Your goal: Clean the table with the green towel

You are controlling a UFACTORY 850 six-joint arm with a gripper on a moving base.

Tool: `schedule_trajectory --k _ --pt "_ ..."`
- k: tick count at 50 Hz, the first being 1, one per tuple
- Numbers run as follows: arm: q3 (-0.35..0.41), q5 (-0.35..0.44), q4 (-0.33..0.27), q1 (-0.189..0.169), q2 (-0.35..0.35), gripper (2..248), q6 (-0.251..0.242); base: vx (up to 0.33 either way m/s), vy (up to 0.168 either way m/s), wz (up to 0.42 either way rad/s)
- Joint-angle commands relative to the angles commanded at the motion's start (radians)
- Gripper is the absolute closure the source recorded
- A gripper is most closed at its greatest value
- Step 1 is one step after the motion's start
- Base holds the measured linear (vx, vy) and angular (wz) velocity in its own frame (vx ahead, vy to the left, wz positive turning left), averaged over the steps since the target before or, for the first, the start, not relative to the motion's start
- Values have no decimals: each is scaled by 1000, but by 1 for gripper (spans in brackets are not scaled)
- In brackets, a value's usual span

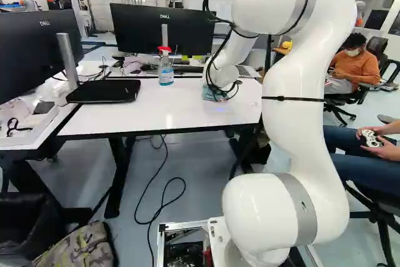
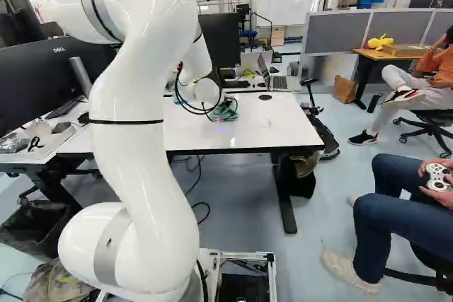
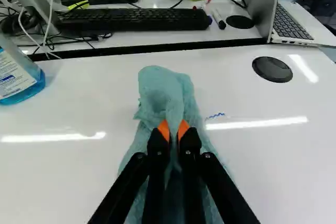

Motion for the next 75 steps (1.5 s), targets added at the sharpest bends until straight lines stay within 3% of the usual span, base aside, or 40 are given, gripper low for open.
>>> schedule_trajectory --k 43,58,75 --pt "-95 0 0 -109 -71 212 0 0 0 0" --pt "-54 0 0 -142 -41 212 0 0 0 0" --pt "36 0 0 -139 27 212 0 0 0 0"
